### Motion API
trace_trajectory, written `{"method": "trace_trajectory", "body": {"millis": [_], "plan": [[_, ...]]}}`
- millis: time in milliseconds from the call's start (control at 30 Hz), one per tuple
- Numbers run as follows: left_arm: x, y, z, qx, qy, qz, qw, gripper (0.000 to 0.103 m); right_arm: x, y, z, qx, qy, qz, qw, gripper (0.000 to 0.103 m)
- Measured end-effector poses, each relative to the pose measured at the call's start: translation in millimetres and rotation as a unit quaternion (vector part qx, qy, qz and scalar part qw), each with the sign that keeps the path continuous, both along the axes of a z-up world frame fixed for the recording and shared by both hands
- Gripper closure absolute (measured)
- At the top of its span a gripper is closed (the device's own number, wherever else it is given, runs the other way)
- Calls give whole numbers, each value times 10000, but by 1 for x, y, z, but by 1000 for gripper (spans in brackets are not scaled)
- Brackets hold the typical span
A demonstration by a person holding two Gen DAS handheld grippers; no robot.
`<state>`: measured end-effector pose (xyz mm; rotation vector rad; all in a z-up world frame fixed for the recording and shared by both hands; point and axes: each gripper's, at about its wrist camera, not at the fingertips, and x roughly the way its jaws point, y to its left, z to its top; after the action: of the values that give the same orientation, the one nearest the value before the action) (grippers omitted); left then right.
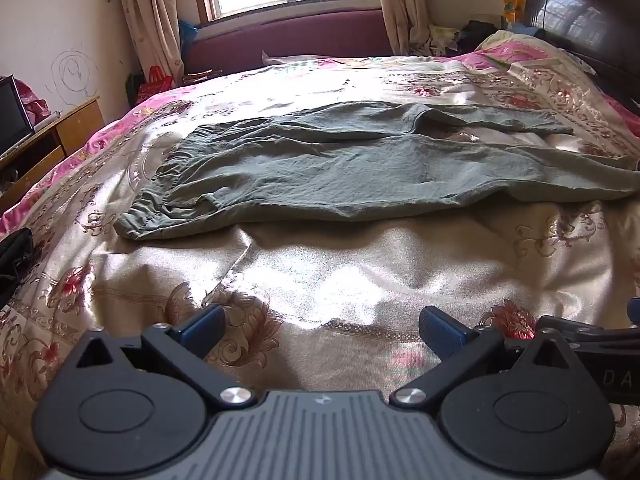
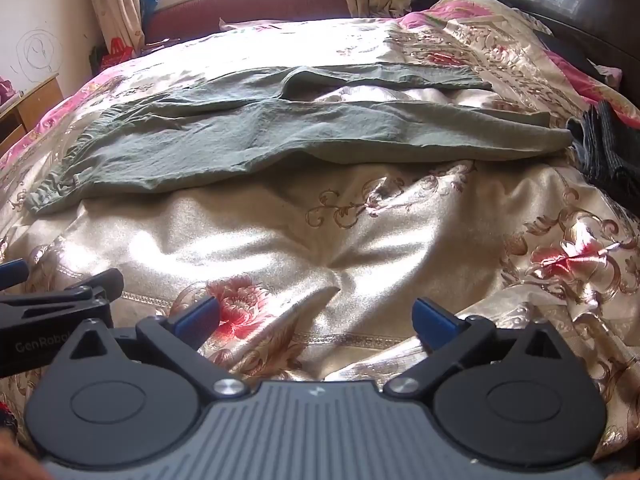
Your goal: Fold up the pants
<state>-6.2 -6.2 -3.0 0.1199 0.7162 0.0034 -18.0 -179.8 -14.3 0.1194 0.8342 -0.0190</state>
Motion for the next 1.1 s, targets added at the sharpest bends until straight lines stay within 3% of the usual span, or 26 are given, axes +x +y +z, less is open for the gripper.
{"method": "trace_trajectory", "body": {"millis": [1100], "plan": [[3,-4,4,15,-164,-149,9998,0,3,-5,2,-4,-107,-16,9999,1]]}}
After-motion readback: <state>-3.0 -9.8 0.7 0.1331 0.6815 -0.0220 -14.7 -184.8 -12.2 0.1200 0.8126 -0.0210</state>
